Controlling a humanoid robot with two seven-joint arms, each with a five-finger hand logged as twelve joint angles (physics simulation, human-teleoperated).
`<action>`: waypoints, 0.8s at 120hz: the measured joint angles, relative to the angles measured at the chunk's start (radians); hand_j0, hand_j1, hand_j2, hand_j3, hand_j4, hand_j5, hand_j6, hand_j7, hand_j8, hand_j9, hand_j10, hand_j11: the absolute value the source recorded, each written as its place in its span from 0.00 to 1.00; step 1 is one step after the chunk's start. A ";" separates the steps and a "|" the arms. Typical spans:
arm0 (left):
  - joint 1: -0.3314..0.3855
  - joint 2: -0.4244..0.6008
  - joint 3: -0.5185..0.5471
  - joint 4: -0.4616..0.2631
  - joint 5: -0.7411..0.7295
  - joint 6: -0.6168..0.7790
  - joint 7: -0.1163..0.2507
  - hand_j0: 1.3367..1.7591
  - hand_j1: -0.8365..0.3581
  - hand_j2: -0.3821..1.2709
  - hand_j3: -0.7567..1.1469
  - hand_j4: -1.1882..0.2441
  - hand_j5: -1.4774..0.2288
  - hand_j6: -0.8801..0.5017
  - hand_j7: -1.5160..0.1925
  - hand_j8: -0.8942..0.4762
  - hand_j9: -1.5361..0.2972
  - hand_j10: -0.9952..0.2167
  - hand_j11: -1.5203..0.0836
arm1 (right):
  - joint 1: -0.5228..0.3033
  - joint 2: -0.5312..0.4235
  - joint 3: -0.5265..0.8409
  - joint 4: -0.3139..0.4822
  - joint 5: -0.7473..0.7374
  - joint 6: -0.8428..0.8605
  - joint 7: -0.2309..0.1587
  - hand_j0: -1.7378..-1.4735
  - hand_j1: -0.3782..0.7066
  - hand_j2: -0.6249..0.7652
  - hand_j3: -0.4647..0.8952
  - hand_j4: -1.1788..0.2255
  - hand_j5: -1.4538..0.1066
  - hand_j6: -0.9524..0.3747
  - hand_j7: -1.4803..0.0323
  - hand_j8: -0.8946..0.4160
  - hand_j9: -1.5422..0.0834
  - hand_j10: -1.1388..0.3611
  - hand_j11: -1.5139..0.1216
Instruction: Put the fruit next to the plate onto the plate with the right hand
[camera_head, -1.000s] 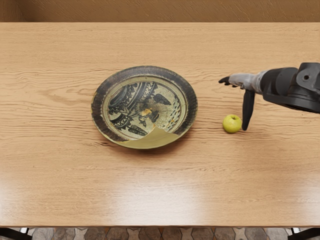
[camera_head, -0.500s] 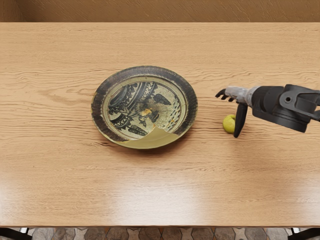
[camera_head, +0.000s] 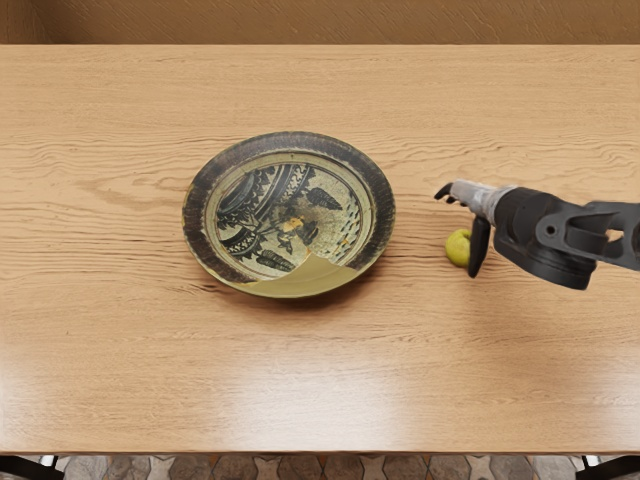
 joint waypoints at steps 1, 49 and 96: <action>0.000 0.000 0.000 0.000 0.000 0.000 0.000 0.76 0.99 0.23 0.40 0.83 0.87 0.64 0.89 0.65 0.84 0.82 0.95 | 0.000 0.001 -0.003 0.000 0.000 -0.003 0.000 0.30 0.20 0.43 0.34 0.72 0.80 0.59 0.84 0.56 0.82 0.65 0.80; 0.000 0.000 0.000 0.000 0.000 0.000 0.000 0.76 0.99 0.23 0.40 0.83 0.87 0.64 0.89 0.65 0.84 0.82 0.95 | -0.006 0.070 -0.059 -0.016 -0.001 -0.099 0.000 0.30 0.20 0.43 0.34 0.72 0.80 0.59 0.84 0.56 0.82 0.65 0.80; 0.001 0.000 0.000 0.000 0.000 0.000 0.000 0.76 0.99 0.23 0.40 0.83 0.87 0.64 0.89 0.65 0.84 0.82 0.95 | 0.001 0.082 -0.133 -0.015 0.000 -0.174 0.000 0.30 0.23 0.42 0.34 0.71 0.78 0.58 0.82 0.54 0.80 0.64 0.78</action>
